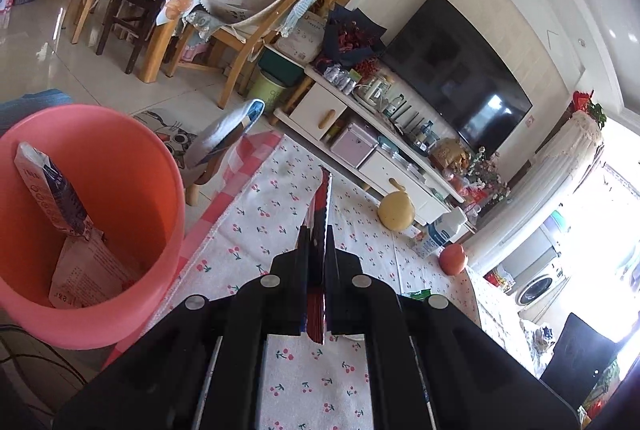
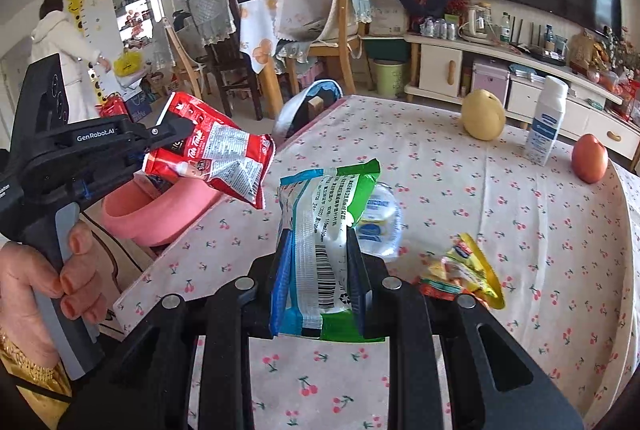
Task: Collect trash
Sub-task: 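Lift and carry the red bag and blue-green wrapper over the pink bucket, then open both grippers to drop the bag and wrapper into the bucket, then move both tools back over the table toward the drink pouch and yellow wrappers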
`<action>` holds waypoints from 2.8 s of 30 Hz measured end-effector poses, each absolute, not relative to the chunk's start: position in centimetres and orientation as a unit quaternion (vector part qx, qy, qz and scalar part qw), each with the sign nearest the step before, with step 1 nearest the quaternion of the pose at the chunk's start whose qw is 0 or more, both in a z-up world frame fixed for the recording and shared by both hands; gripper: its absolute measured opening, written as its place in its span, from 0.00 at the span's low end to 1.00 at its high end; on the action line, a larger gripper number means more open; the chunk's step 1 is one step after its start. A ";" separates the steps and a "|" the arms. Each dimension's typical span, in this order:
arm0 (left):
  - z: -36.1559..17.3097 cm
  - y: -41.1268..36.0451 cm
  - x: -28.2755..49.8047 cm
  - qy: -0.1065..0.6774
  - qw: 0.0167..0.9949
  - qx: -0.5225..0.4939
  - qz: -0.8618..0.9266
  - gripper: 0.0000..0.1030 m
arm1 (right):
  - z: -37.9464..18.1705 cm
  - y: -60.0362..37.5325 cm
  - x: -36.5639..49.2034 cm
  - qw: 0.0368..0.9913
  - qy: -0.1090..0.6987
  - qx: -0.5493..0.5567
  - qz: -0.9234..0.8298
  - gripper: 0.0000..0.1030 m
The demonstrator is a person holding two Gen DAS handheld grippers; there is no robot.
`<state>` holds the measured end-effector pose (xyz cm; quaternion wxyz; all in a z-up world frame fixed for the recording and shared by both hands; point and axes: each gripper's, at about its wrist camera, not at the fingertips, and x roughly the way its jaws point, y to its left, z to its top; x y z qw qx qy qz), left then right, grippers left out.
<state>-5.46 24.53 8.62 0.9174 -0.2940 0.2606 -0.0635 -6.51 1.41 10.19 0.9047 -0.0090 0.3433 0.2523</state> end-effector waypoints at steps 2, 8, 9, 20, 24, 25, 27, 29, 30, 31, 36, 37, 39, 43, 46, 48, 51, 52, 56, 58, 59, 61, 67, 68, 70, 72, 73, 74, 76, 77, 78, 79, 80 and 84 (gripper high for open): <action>8.9 25.4 -5.8 0.249 0.921 -0.295 -0.048 0.07 | 10.4 3.1 -6.2 0.902 0.341 -0.013 0.265 0.26; 9.4 28.6 -6.6 0.223 0.925 -0.308 0.007 0.07 | 11.2 8.5 -5.3 0.893 0.335 -0.028 0.299 0.26; 9.5 29.2 -6.7 0.218 0.925 -0.310 0.019 0.07 | 11.4 9.5 -5.2 0.891 0.334 -0.031 0.306 0.26; 9.4 33.9 -8.1 0.200 0.916 -0.324 0.126 0.07 | 11.7 18.2 -3.2 0.870 0.337 -0.057 0.355 0.26; 9.0 35.1 -7.9 0.211 0.906 -0.334 0.150 0.07 | 11.0 20.4 -2.6 0.864 0.342 -0.077 0.361 0.26; 8.9 35.3 -7.8 0.215 0.904 -0.335 0.156 0.08 | 10.7 20.8 -2.6 0.863 0.344 -0.080 0.362 0.26; 8.7 35.7 -7.6 0.223 0.900 -0.338 0.162 0.08 | 10.2 21.1 -2.5 0.860 0.348 -0.084 0.363 0.26; 8.4 35.9 -7.6 0.228 0.897 -0.338 0.168 0.08 | 9.8 21.5 -2.3 0.858 0.352 -0.088 0.364 0.26; 8.3 36.0 -7.5 0.231 0.896 -0.338 0.170 0.08 | 9.6 21.8 -2.2 0.856 0.354 -0.090 0.365 0.26; 8.2 36.1 -7.5 0.234 0.895 -0.338 0.173 0.08 | 9.4 21.9 -2.1 0.855 0.355 -0.091 0.367 0.26; 7.6 36.4 -7.2 0.249 0.888 -0.340 0.183 0.08 | 9.4 22.7 -2.4 0.855 0.348 -0.110 0.370 0.27; 7.5 36.5 -7.2 0.252 0.887 -0.341 0.185 0.09 | 9.3 22.9 -2.5 0.854 0.346 -0.115 0.371 0.27; 7.3 36.5 -7.1 0.256 0.884 -0.341 0.189 0.10 | 9.3 23.1 -2.5 0.852 0.344 -0.121 0.375 0.27; 7.3 36.4 -7.3 0.253 0.884 -0.338 0.201 0.10 | 9.4 23.3 -2.8 0.851 0.337 -0.127 0.382 0.30; 7.2 36.5 -7.2 0.256 0.881 -0.340 0.207 0.24 | 9.5 23.0 -2.9 0.855 0.331 -0.125 0.380 0.40; 7.3 36.5 -7.2 0.254 0.880 -0.340 0.213 0.35 | 9.6 22.4 -2.9 0.860 0.326 -0.120 0.374 0.50; 7.5 36.2 -7.0 0.251 0.882 -0.333 0.218 0.53 | 9.7 21.2 -2.9 0.867 0.324 -0.109 0.362 0.64; 7.6 36.1 -6.9 0.252 0.883 -0.330 0.219 0.59 | 9.7 20.8 -2.8 0.871 0.324 -0.106 0.354 0.70; 8.1 35.4 -6.6 0.250 0.891 -0.309 0.221 0.66 | 9.9 18.9 -2.7 0.880 0.327 -0.090 0.331 0.78; 8.3 34.9 -6.4 0.248 0.896 -0.299 0.215 0.73 | 10.0 17.7 -2.6 0.885 0.329 -0.081 0.319 0.82; 8.3 34.8 -6.4 0.247 0.898 -0.294 0.213 0.74 | 10.0 17.2 -2.7 0.886 0.330 -0.077 0.316 0.82; 8.5 34.1 -6.2 0.248 0.904 -0.281 0.208 0.79 | 10.0 16.0 -2.8 0.889 0.333 -0.069 0.307 0.82; 8.9 31.7 -5.2 0.258 0.919 -0.242 0.176 0.83 | 10.3 12.7 -3.4 0.899 0.332 -0.063 0.280 0.87; 8.9 31.3 -5.2 0.259 0.921 -0.237 0.169 0.84 | 10.4 12.2 -3.6 0.900 0.331 -0.063 0.277 0.87; 9.1 30.4 -5.0 0.258 0.926 -0.226 0.156 0.85 | 10.4 11.1 -4.0 0.902 0.331 -0.064 0.271 0.87; 9.2 29.6 -4.8 0.258 0.931 -0.216 0.141 0.87 | 10.4 10.1 -4.4 0.904 0.330 -0.065 0.264 0.87; 9.2 29.0 -4.8 0.259 0.933 -0.212 0.135 0.87 | 10.4 9.6 -4.5 0.905 0.330 -0.065 0.261 0.88; 9.2 28.6 -4.8 0.259 0.934 -0.208 0.129 0.88 | 10.5 9.0 -4.7 0.906 0.330 -0.064 0.258 0.88; 9.2 27.8 -4.7 0.258 0.938 -0.201 0.118 0.88 | 10.5 7.8 -5.1 0.908 0.329 -0.062 0.251 0.89; 9.2 27.4 -4.7 0.257 0.940 -0.197 0.112 0.88 | 10.5 7.2 -5.3 0.910 0.328 -0.061 0.248 0.89; 9.2 27.0 -4.7 0.257 0.941 -0.192 0.107 0.88 | 10.5 6.6 -5.4 0.911 0.327 -0.059 0.243 0.89; 9.2 26.5 -4.6 0.259 0.943 -0.186 0.101 0.88 | 10.5 6.0 -5.6 0.913 0.326 -0.058 0.239 0.89; 9.1 26.0 -4.6 0.260 0.944 -0.182 0.095 0.88 | 10.5 5.3 -5.8 0.915 0.324 -0.055 0.235 0.89; 9.0 24.7 -4.4 0.266 0.946 -0.167 0.079 0.88 | 10.5 2.7 -6.4 0.921 0.322 -0.037 0.215 0.90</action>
